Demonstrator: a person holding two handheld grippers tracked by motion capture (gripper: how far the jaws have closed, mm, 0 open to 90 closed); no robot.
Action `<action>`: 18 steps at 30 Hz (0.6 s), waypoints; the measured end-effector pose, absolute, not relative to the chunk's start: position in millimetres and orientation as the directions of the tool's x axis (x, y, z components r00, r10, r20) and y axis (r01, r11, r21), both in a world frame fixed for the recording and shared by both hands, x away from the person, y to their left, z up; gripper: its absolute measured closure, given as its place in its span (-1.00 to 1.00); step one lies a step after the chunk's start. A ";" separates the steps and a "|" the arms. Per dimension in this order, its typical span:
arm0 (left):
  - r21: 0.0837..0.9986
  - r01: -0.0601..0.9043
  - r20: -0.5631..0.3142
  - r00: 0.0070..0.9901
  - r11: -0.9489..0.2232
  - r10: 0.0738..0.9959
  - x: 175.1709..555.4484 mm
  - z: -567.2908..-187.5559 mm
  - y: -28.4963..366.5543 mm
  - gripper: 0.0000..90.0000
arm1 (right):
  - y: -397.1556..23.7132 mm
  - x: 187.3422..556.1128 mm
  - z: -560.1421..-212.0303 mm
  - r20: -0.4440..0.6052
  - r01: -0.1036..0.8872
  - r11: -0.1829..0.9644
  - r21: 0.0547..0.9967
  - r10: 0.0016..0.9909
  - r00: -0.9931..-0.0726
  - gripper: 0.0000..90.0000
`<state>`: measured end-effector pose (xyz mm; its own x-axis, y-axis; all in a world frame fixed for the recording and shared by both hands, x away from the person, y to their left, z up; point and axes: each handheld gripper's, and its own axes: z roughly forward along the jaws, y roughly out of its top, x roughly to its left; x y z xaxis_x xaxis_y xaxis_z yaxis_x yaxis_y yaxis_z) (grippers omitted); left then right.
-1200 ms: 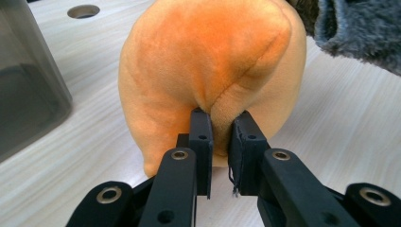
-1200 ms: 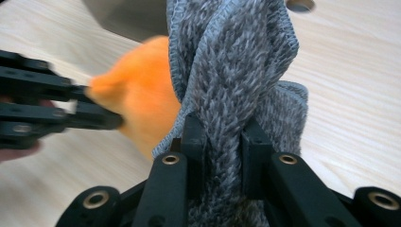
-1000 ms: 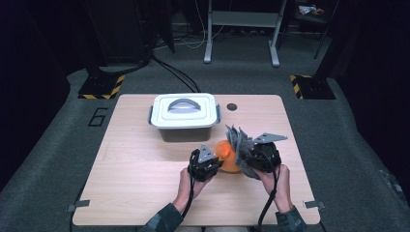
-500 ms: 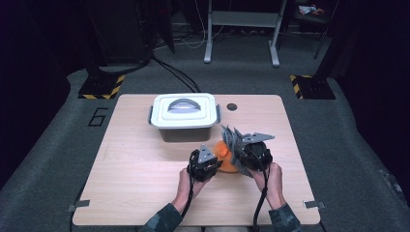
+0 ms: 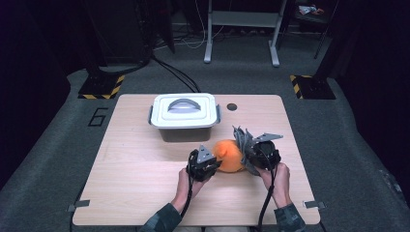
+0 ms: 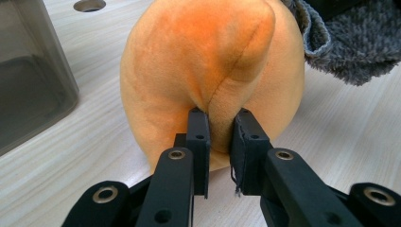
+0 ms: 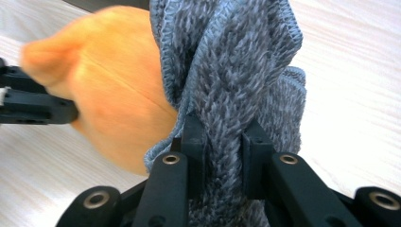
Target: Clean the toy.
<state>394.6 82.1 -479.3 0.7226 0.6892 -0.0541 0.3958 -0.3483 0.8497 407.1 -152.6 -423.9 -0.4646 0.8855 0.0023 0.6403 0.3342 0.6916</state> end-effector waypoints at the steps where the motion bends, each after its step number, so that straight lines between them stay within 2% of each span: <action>1: 0.850 0.396 -0.054 0.722 -0.349 0.689 394.6 -479.3 82.2 0.75 | -154.2 408.0 -425.2 0.004 0.647 0.331 0.687 0.888 -0.460 0.68; 12: 0.850 0.398 -0.056 0.720 -0.344 0.692 394.5 -480.0 82.2 0.74 | -170.2 421.6 -448.8 0.035 0.707 0.298 0.641 0.909 -0.415 0.68; 18: 0.852 0.395 -0.052 0.716 -0.343 0.696 393.8 -480.3 82.1 0.75 | -176.7 429.6 -467.6 0.045 0.762 0.288 0.580 0.923 -0.383 0.67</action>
<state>393.8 82.1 -480.3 0.7161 0.6960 -0.0520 0.3950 -0.3427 0.8524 429.6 -176.7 -467.6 -0.3827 0.9228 0.0448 0.7623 0.2880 0.5796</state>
